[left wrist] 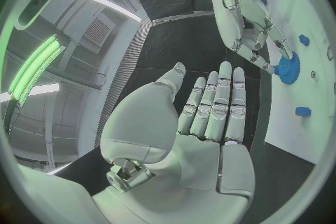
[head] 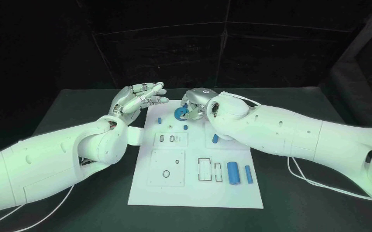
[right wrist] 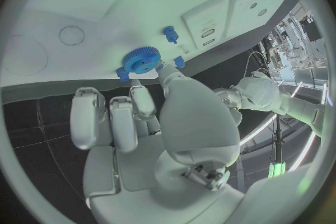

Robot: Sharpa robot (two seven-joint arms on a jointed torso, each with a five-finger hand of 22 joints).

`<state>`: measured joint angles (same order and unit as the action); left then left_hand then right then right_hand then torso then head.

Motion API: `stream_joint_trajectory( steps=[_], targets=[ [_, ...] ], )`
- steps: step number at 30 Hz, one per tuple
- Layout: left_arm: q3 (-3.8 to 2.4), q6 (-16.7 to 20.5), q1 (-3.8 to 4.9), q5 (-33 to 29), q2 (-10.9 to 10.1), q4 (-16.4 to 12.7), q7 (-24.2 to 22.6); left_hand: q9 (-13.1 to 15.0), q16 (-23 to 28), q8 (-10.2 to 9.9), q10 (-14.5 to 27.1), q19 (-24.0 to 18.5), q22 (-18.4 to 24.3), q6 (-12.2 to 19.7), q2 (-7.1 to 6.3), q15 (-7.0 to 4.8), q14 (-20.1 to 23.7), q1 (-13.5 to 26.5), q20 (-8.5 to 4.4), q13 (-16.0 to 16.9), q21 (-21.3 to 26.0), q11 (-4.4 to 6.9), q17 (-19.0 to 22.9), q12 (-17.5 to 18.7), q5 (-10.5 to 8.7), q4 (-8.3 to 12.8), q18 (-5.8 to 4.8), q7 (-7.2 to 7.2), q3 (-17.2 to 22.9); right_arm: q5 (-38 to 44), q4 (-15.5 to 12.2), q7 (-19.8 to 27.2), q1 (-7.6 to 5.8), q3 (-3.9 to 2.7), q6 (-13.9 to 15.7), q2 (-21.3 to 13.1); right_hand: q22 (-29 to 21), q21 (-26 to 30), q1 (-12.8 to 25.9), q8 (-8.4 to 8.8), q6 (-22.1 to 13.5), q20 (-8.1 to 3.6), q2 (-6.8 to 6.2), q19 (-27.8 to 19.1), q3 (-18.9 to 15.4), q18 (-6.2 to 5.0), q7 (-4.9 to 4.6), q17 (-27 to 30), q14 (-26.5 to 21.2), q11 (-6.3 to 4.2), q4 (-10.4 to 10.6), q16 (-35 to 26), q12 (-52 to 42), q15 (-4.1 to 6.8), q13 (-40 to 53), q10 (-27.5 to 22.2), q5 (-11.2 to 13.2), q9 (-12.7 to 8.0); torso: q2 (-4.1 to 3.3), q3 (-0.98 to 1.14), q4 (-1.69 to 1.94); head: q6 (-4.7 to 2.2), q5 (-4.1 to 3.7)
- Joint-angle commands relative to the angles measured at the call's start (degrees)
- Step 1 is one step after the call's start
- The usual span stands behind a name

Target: Assemble the parts on the task board

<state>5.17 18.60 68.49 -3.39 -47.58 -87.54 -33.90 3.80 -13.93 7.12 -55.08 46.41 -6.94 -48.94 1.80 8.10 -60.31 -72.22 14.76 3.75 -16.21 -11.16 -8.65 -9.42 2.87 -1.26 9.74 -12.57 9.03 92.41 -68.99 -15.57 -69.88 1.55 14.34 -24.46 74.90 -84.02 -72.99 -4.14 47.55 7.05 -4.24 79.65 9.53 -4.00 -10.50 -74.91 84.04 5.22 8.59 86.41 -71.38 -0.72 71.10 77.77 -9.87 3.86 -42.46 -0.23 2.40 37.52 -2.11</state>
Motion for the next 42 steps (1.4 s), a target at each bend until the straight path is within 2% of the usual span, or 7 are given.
stream_joint_trajectory(
  steps=[1,10,16,22,25,33,42],
  targets=[
    [-0.06,-0.79,0.08,0.03,-0.01,-0.08,-0.17,-0.07,0.21,-0.35,0.06,0.47,0.07,0.23,0.28,0.05,-0.17,-0.11,0.0,-0.08,0.19,-0.01,-0.06,0.24,0.11,0.33,0.84,-2.03,-0.15,-0.66,-0.6,0.04,-0.12,-0.04,0.43,-0.39,0.85,0.2,0.95,-0.2,0.63,0.4,0.24,0.01,-0.68,0.82,-0.04,-6.46,4.09,0.22,0.67,-0.16,-0.41,-0.4,0.24,-0.18,0.01,0.14,-0.02,0.02,-0.02,-0.01,-0.03],
    [-0.06,-0.77,0.09,0.03,-0.52,-0.12,-0.2,-0.07,0.21,-0.35,0.06,0.47,0.07,0.23,0.28,0.05,-0.17,-0.11,0.0,-0.08,0.19,-0.01,-0.06,0.24,0.11,0.33,0.84,-2.03,-0.15,-11.25,-6.83,9.83,-0.14,-0.01,12.26,-8.26,0.63,0.31,-0.18,-0.29,1.21,0.39,1.01,-0.15,-1.47,0.76,0.07,-6.19,4.03,0.1,1.0,-0.28,-1.6,-0.33,1.29,0.57,-1.11,0.14,0.28,0.02,-0.37,-0.23,-0.07],
    [-0.05,-0.67,0.1,0.03,-1.0,-0.21,-0.27,-0.05,0.34,-0.38,0.02,0.51,0.17,0.2,0.33,0.05,-0.2,-0.19,0.0,-0.07,0.27,0.01,-0.07,0.31,0.11,0.45,0.84,-1.98,-0.21,-25.83,-10.03,18.86,-0.44,0.02,8.44,-17.12,0.29,0.53,-6.24,-1.39,3.43,0.02,1.24,-0.46,-0.18,0.67,0.64,-5.94,3.95,-0.47,-3.27,-0.44,-1.92,0.13,1.69,0.57,-2.92,0.43,0.7,0.08,-1.31,-0.49,-0.14],
    [-0.05,-0.98,0.1,0.03,-0.81,0.02,-0.21,0.01,0.47,-0.26,-0.29,0.59,0.29,-0.11,0.43,-0.01,-0.27,-0.32,-0.02,-0.02,0.35,0.16,-0.09,0.25,0.11,0.62,0.85,-1.77,-0.22,-30.52,-10.06,22.87,-0.54,0.05,6.3,-22.35,0.5,0.47,-7.15,-1.42,3.57,-0.21,0.15,-0.33,-0.77,0.72,0.93,-6.32,4.04,-0.73,-4.45,-0.29,-2.21,0.36,1.97,0.79,-2.81,0.3,0.83,0.33,-1.92,-0.74,-0.39],
    [-0.05,-1.19,0.09,0.03,-0.52,0.2,-0.11,0.02,0.5,-0.23,-0.37,0.6,0.31,-0.19,0.45,-0.03,-0.28,-0.35,-0.03,-0.01,0.37,0.19,-0.09,0.24,0.11,0.65,0.86,-1.73,-0.22,-31.51,-9.58,23.67,-0.51,0.07,6.0,-23.83,0.58,0.44,-7.1,-1.23,3.21,-0.26,-0.14,-0.27,-1.15,0.74,0.91,-6.48,4.08,-0.72,-4.6,-0.22,-2.13,0.38,1.9,0.74,-2.86,0.19,0.74,0.28,-1.74,-0.75,-1.15],
    [-0.04,-1.57,0.08,0.04,-0.09,0.65,0.14,0.03,0.52,-0.22,-0.41,0.61,0.33,-0.24,0.47,-0.04,-0.28,-0.38,-0.03,-0.01,0.38,0.21,-0.1,0.23,0.11,0.67,0.86,-1.71,-0.22,-31.2,-7.35,24.7,0.67,0.1,5.73,-25.34,0.35,0.56,-7.27,-0.64,2.04,-0.28,-0.27,-0.45,-1.77,0.69,0.83,-6.38,4.05,-0.66,-4.94,-0.28,-1.83,0.35,1.62,0.51,-3.6,-0.02,0.76,0.36,-1.94,-0.55,-1.25],
    [-0.03,-1.64,0.06,0.04,0.08,1.09,0.15,0.03,0.52,-0.22,-0.41,0.61,0.33,-0.24,0.47,-0.04,-0.28,-0.38,-0.03,-0.01,0.38,0.21,-0.1,0.23,0.11,0.67,0.86,-1.71,-0.22,-30.09,-4.99,25.34,2.96,0.1,4.51,-25.09,0.28,0.59,-7.26,-0.57,1.89,-0.28,-0.33,-0.5,-1.89,0.67,0.82,-6.31,4.04,-0.65,-4.98,-0.31,-1.77,0.34,1.56,0.46,-3.73,-0.03,0.72,0.3,-1.61,-0.2,-1.76]
  ],
)
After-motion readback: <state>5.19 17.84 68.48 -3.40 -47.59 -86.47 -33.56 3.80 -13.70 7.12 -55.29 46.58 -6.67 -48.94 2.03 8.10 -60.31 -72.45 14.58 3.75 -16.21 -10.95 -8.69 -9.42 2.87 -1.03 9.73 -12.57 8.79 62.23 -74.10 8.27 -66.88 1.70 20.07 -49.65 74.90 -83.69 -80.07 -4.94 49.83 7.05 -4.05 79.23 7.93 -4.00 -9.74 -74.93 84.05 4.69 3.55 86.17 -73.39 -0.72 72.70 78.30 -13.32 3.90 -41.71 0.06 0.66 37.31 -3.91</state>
